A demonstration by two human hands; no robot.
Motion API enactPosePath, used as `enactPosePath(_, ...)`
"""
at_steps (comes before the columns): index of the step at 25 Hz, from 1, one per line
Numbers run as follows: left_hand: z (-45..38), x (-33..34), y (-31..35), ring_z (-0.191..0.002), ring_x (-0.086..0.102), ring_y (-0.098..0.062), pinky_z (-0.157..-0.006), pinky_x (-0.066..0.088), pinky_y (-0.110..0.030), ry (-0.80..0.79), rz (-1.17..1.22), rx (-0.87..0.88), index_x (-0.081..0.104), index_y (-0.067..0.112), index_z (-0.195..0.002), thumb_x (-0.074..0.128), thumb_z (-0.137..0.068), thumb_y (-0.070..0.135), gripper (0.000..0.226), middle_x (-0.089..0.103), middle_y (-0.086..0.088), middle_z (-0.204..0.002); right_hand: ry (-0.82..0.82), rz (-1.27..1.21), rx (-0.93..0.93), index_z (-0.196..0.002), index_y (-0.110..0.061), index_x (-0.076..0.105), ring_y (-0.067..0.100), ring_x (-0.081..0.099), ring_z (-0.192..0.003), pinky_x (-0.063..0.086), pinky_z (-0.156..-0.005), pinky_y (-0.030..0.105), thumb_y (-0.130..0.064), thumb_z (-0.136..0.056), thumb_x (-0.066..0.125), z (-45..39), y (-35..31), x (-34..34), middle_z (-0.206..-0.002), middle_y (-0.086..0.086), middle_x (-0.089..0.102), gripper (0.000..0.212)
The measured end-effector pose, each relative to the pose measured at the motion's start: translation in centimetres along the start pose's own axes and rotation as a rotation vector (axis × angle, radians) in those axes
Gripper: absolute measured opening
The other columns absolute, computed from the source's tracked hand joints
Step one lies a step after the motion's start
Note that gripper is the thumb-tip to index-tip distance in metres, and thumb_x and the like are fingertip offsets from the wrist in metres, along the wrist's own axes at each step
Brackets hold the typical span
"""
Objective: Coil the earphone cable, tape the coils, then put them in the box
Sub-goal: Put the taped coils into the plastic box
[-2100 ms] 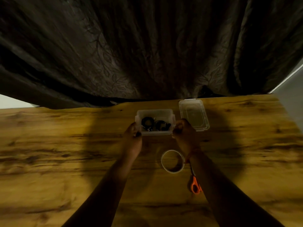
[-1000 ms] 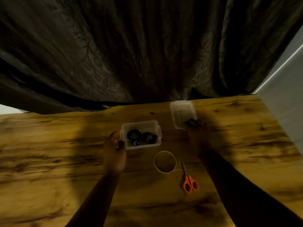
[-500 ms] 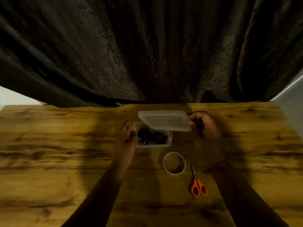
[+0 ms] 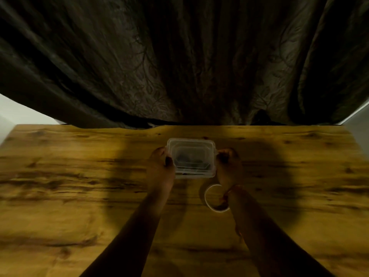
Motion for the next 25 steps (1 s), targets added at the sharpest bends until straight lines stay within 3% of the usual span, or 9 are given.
enactPosePath(4,0.3,1.2,-0.8,-0.113,0.058,-0.028,-0.086,0.051,-0.035,-0.006,-0.178,-0.015,0.052,0.013,-0.132,0.054,-0.095,0.018,0.038,0.053,-0.010,-0.133,0.008,0.147,-0.049,-0.112,-0.009,0.061,0.018,0.052,-0.086,0.043,-0.078,0.031,-0.019,-0.097,0.054,-0.5,0.8,1.4,-0.115,0.012,0.059,0.020)
enactPosePath(8,0.8,1.9,-1.5,-0.111,0.057,-0.024,-0.077,0.047,-0.027,-0.039,-0.162,-0.008,0.050,0.014,-0.133,0.053,-0.096,0.018,0.037,0.050,-0.010,-0.132,-0.002,0.188,-0.035,-0.111,-0.009,0.061,0.026,0.060,-0.093,0.044,-0.078,0.031,-0.018,-0.094,0.058,-0.9,1.8,1.7,-0.115,0.015,0.060,0.020)
enactPosePath(12,1.0,1.9,-2.0,-0.107,0.056,-0.019,-0.078,0.055,-0.032,-0.043,-0.083,0.040,0.049,0.015,-0.132,0.050,-0.098,0.018,0.035,0.049,-0.008,-0.130,-0.011,0.151,-0.059,-0.113,-0.009,0.059,0.022,0.055,-0.095,0.046,-0.083,0.034,-0.016,-0.094,0.058,-0.5,1.8,1.3,-0.116,0.009,0.056,0.020)
enactPosePath(15,1.4,2.1,-2.9,-0.110,0.054,-0.018,-0.086,0.054,-0.040,-0.056,-0.075,0.062,0.046,0.016,-0.134,0.049,-0.099,0.020,0.036,0.049,-0.007,-0.129,-0.010,0.124,-0.120,-0.114,-0.007,0.058,0.010,0.049,-0.081,0.037,-0.069,0.008,-0.012,-0.095,0.059,0.4,2.2,1.0,-0.108,0.003,0.054,0.020)
enactPosePath(17,1.5,2.3,-3.5,-0.113,0.054,-0.021,-0.089,0.053,-0.044,-0.060,-0.096,0.075,0.043,0.016,-0.138,0.048,-0.099,0.024,0.040,0.050,-0.008,-0.132,0.036,0.107,-0.132,-0.112,-0.005,0.059,0.001,0.046,-0.074,0.035,-0.061,-0.001,-0.009,-0.094,0.060,0.6,2.4,0.9,-0.105,0.002,0.056,0.019)
enactPosePath(19,1.3,2.5,-3.8,-0.113,0.054,-0.021,-0.090,0.052,-0.043,-0.078,-0.102,0.072,0.043,0.017,-0.139,0.049,-0.099,0.025,0.041,0.051,-0.008,-0.131,0.053,0.092,-0.118,-0.110,-0.006,0.060,0.006,0.048,-0.076,0.035,-0.062,0.002,-0.010,-0.093,0.061,0.4,2.6,1.0,-0.104,0.003,0.058,0.017)
enactPosePath(22,0.5,2.5,-4.1,-0.112,0.052,-0.023,-0.088,0.049,-0.039,-0.138,-0.202,0.139,0.043,0.018,-0.137,0.047,-0.099,0.028,0.039,0.050,-0.007,-0.129,-0.058,0.064,-0.147,-0.104,-0.017,0.054,0.019,0.053,-0.079,0.037,-0.063,0.020,-0.015,-0.094,0.060,0.0,2.7,1.2,-0.102,0.005,0.060,0.012)
enactPosePath(25,0.1,2.7,-4.1,-0.121,0.043,-0.030,-0.093,0.047,-0.044,-0.182,-0.348,0.236,0.041,0.014,-0.134,0.047,-0.097,0.025,0.039,0.040,-0.012,-0.135,-0.119,0.012,-0.082,-0.101,-0.019,0.049,0.015,0.055,-0.076,0.042,-0.065,0.030,-0.017,-0.094,0.062,-0.2,2.9,1.0,-0.097,-0.001,0.057,0.015)
Point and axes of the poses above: each hand's wrist, its own z-axis away from the middle knuckle, its own x-axis out of the palm, y = z × x, the point moved 5 cm from there along -z, towards the middle knuckle
